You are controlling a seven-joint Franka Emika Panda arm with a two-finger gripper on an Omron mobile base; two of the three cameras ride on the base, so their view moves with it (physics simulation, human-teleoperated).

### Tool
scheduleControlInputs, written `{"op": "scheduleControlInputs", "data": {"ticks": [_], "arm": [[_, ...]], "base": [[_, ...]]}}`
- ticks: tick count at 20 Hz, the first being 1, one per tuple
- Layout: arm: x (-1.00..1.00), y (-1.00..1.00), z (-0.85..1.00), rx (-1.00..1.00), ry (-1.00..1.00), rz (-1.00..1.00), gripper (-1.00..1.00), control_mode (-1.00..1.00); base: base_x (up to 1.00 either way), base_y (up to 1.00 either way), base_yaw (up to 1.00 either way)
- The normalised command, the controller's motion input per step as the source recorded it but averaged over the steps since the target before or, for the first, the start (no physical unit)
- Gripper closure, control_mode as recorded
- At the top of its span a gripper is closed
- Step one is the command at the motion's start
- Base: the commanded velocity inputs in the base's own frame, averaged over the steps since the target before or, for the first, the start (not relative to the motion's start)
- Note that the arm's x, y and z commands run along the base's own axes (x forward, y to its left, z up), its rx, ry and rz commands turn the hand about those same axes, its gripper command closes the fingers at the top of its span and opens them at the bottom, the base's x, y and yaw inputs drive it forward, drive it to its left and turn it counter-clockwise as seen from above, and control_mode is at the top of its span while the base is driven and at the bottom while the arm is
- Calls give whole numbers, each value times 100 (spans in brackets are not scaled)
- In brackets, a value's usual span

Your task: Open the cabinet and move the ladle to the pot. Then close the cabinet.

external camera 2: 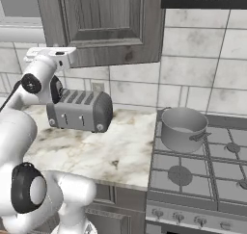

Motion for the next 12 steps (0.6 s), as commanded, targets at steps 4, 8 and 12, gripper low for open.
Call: {"op": "scheduleControlInputs", "data": {"ticks": [4,8,12], "arm": [[-76,-70,6,7,5,12,100,-100],[-86,-61,20,5,6,10,100,-100],[-83,-47,28,3,6,8,-100,-100]], "base": [[0,0,0],[0,0,0],[0,0,0]]}}
